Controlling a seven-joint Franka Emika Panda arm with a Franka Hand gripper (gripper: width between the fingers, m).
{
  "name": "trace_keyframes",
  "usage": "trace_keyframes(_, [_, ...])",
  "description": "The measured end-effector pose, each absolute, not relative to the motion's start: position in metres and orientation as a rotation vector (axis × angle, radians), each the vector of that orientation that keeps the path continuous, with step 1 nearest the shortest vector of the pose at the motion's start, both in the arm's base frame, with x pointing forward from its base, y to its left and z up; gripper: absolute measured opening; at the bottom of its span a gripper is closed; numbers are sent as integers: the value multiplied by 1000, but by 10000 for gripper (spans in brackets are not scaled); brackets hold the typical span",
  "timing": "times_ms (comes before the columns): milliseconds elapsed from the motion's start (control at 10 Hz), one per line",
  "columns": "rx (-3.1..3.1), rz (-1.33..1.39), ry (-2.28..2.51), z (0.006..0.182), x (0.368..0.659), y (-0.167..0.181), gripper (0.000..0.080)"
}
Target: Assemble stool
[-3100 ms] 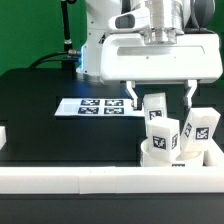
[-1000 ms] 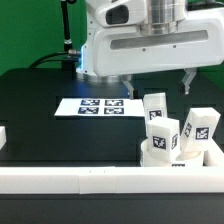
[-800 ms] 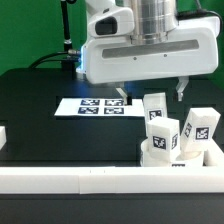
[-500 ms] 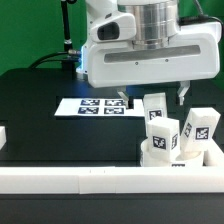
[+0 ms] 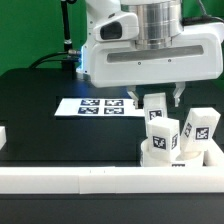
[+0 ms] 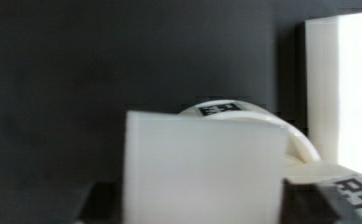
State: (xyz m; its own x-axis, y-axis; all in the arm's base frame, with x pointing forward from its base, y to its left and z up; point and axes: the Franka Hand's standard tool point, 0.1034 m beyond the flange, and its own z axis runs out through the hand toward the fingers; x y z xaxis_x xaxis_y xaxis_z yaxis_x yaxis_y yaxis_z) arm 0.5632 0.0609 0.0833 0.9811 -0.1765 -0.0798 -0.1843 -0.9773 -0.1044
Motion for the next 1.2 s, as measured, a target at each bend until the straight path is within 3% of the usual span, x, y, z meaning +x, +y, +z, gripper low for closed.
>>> trace_keyframes(100, [-3006, 112, 384, 83, 563, 61, 338])
trace_keyframes(1200, [-2538, 194, 1627, 83, 584, 71, 340])
